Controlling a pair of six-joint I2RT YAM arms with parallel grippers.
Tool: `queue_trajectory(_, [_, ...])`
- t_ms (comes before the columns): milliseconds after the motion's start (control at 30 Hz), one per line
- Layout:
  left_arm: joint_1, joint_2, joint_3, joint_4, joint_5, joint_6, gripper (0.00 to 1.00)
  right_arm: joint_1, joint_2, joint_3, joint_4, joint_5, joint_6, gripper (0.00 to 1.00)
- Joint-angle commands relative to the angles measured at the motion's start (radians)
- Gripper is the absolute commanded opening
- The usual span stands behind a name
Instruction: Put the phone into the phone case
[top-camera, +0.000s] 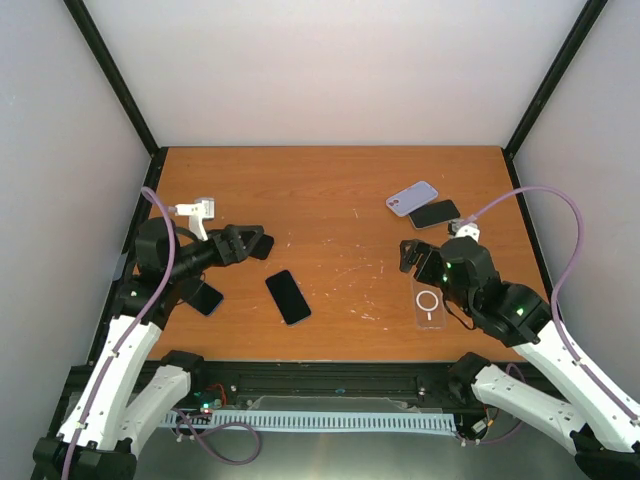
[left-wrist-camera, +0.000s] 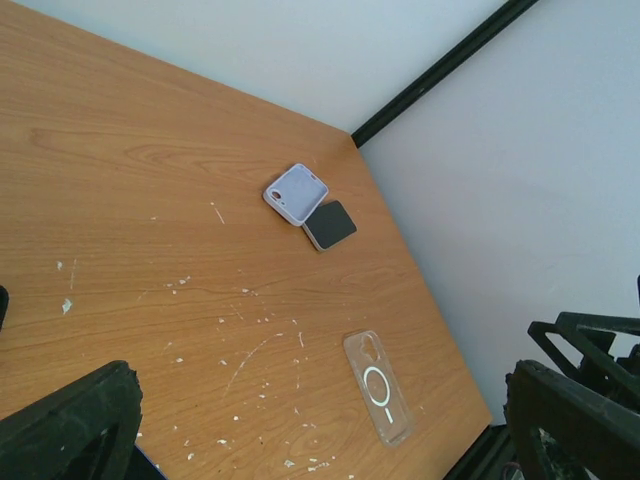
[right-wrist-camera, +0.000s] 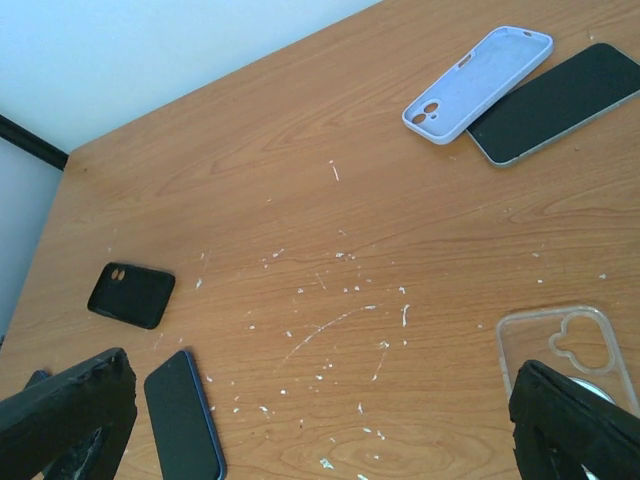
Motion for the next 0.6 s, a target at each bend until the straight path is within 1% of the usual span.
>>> queue_trajectory(0, [0.011, 0.000, 0.010, -0.026, -0.044, -0.023, 1.00, 0.013, -0.008, -0.017, -0.003, 0.019, 0.020, 1.00])
queue_trajectory(233, [0.011, 0.060, 0.021, -0.071, -0.101, -0.039, 0.99, 0.013, 0.011, -0.055, 0.019, -0.009, 0.038, 1.00])
queue_trajectory(333, [0.011, 0.093, 0.021, -0.101, -0.153, -0.044, 0.99, 0.013, 0.052, -0.069, 0.027, -0.024, 0.018, 1.00])
queue_trajectory(367, [0.011, 0.102, 0.018, -0.105, -0.162, -0.044, 0.99, 0.013, 0.073, -0.072, 0.038, -0.025, -0.003, 1.00])
queue_trajectory(467, [0.011, 0.125, 0.012, -0.095, -0.125, -0.010, 1.00, 0.010, 0.165, -0.074, 0.025, 0.071, -0.025, 1.00])
queue_trajectory(500, [0.011, 0.127, 0.011, -0.093, -0.121, -0.004, 0.99, 0.008, 0.201, -0.075, 0.016, 0.097, -0.029, 0.98])
queue_trajectory(567, [0.011, 0.124, 0.005, -0.092, -0.140, 0.001, 0.99, -0.014, 0.272, -0.084, 0.027, 0.097, -0.057, 0.96])
